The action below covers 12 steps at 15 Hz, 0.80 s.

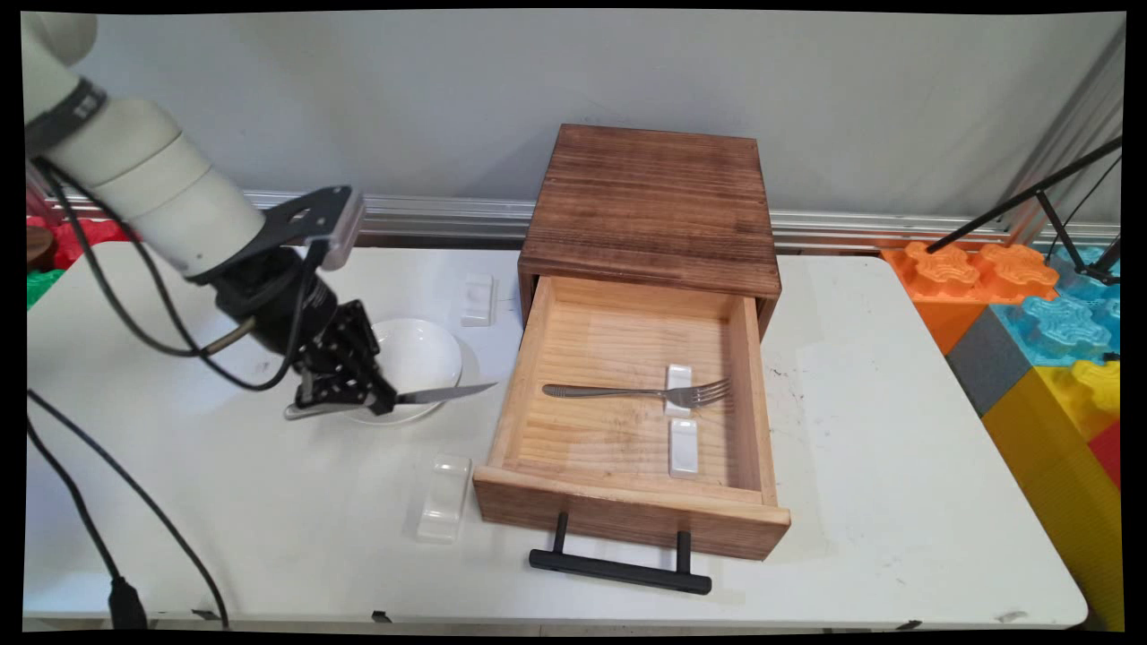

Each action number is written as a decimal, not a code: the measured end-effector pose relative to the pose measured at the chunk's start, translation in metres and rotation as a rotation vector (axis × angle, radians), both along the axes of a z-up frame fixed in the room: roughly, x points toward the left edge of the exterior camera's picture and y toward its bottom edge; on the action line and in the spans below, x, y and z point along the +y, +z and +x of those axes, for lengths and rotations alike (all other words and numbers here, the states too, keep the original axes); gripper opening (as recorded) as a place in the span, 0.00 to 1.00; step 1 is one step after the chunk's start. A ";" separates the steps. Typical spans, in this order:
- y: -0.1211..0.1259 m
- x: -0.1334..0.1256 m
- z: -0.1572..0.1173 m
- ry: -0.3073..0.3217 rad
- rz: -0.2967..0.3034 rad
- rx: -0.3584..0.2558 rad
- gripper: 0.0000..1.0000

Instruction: Place the picked object into the drawer

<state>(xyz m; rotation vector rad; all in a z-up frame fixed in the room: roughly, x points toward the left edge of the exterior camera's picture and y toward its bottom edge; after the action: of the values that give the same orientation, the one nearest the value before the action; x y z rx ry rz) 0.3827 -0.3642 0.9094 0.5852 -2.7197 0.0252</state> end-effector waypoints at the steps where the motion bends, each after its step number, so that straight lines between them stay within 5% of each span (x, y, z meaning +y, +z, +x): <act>1: 0.006 -0.004 -0.007 -0.002 -0.005 0.010 0.00; 12: 0.026 -0.039 -0.087 -0.022 -0.042 0.102 0.00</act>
<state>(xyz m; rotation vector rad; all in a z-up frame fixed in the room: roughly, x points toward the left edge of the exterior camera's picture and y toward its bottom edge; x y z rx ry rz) 0.2956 -0.4031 0.9359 0.5292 -2.6201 0.0460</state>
